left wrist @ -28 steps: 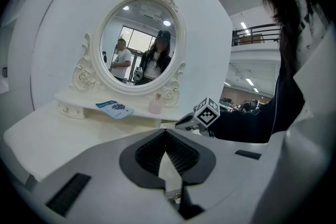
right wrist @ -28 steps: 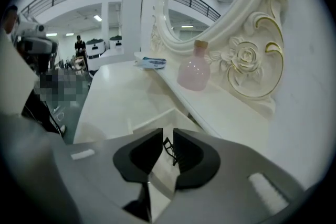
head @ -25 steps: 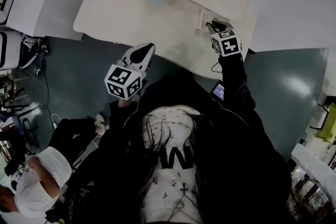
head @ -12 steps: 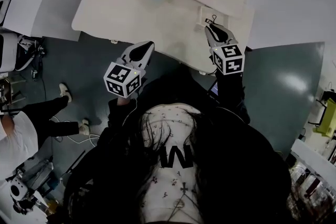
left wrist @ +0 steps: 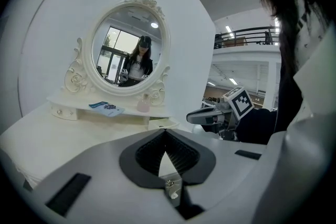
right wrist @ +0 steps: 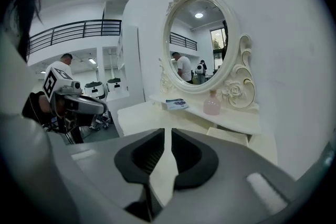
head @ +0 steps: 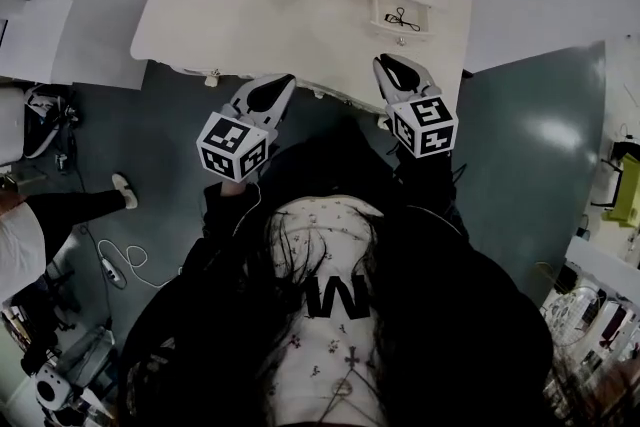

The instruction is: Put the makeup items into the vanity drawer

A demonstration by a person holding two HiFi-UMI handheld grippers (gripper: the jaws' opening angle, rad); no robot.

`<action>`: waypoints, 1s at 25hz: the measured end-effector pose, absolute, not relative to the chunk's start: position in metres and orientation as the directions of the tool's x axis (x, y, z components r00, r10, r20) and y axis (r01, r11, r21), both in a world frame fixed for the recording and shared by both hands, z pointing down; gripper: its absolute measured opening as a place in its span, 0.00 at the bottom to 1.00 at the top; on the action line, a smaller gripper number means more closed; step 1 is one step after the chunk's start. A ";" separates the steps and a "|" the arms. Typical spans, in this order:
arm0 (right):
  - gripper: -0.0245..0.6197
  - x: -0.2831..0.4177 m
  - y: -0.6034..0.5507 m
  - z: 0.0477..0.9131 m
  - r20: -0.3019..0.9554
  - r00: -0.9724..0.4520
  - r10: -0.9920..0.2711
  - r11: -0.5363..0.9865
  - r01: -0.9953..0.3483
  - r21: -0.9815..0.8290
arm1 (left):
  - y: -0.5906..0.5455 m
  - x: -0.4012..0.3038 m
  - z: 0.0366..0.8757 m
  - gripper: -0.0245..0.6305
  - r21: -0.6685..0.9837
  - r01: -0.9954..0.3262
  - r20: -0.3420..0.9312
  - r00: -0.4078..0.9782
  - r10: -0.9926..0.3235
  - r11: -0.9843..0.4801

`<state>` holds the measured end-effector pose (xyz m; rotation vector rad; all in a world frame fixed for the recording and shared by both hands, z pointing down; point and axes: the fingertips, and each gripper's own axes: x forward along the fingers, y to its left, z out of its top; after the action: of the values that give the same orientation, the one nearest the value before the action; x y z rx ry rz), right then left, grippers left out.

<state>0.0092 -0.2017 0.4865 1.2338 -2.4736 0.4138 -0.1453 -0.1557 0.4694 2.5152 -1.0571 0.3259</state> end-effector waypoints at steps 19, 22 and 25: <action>0.12 0.029 -0.093 0.488 0.455 -0.512 -0.728 0.522 -0.845 -0.117 | -0.080 -0.101 0.483 0.04 0.312 -0.624 0.352 0.776 -0.523 -0.716; 0.11 0.033 -0.086 0.485 0.441 -0.538 -0.719 0.551 -0.827 -0.110 | -0.070 -0.091 0.478 0.04 0.294 -0.644 0.343 0.761 -0.550 -0.707; 0.08 0.040 -0.073 0.482 0.431 -0.559 -0.708 0.582 -0.808 -0.093 | -0.057 -0.080 0.473 0.04 0.284 -0.669 0.339 0.740 -0.581 -0.687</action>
<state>0.0401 -0.0726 0.4818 1.2317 -2.4674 0.4002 -0.0798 -0.0575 0.4733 2.5515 -0.9593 0.3125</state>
